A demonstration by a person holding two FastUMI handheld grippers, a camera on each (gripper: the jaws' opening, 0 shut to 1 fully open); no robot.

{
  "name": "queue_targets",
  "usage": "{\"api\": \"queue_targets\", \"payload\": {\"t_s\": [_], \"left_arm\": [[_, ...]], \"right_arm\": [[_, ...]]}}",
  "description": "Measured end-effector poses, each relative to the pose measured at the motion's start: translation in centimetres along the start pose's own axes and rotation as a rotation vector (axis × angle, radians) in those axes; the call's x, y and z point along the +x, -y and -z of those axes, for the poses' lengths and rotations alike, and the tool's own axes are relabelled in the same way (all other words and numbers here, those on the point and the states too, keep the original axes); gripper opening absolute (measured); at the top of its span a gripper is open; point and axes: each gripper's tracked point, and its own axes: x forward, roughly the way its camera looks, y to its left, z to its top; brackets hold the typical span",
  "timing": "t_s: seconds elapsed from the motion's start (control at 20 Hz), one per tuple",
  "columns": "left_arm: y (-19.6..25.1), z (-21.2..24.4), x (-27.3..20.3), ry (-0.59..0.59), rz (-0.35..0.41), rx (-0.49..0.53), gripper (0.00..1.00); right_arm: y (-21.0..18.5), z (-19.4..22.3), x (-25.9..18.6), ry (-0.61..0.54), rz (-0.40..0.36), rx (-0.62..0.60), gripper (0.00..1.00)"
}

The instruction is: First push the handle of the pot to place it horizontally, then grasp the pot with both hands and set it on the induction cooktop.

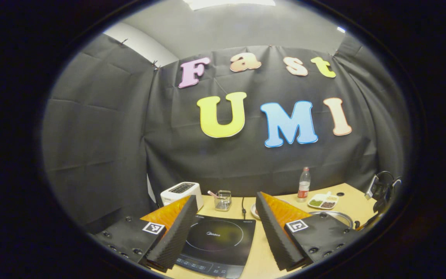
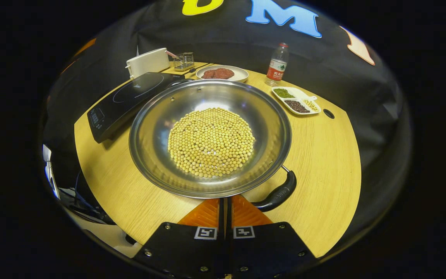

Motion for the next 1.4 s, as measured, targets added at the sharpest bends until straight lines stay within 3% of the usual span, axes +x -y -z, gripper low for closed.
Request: {"api": "queue_targets", "payload": {"t_s": [0.55, 0.65, 0.85, 0.9, 1.05, 1.1, 1.15, 1.25, 1.4], "left_arm": [[2.3, 1.6, 1.4, -0.031, -0.008, -0.001, 0.98], [2.8, 2.0, 1.8, -0.041, -0.004, -0.001, 0.94], [4.1, 3.1, 2.4, -0.063, 0.009, 0.005, 0.98], [4.4, 3.5, 2.6, -0.069, 0.014, 0.008, 0.94], [5.4, 4.7, 3.2, -0.095, 0.036, 0.01, 0.98], [5.9, 5.0, 3.5, -0.096, 0.046, 0.004, 0.98], [6.5, 5.2, 3.8, -0.097, 0.061, -0.001, 0.94], [7.5, 6.1, 4.4, -0.112, 0.09, -0.009, 0.96], [9.1, 7.9, 5.7, -0.15, 0.136, -0.034, 0.98]], "right_arm": [[4.7, -2.0, 1.8, 0.029, 0.046, 0.116, 0.01], [6.0, -3.0, 2.1, 0.063, 0.082, 0.126, 0.01], [7.8, -4.9, 1.8, 0.151, 0.111, 0.227, 0.01], [8.1, -5.4, 1.5, 0.176, 0.117, 0.251, 0.01], [9.3, -7.6, 0.1, 0.279, 0.146, 0.285, 0.02], [9.4, -8.0, -0.3, 0.318, 0.146, 0.3, 0.11], [9.6, -8.7, -0.9, 0.353, 0.149, 0.316, 0.38], [10.4, -9.5, -1.2, 0.406, 0.175, 0.34, 1.0], [10.7, -9.9, -1.9, 0.43, 0.202, 0.352, 0.96]]}}
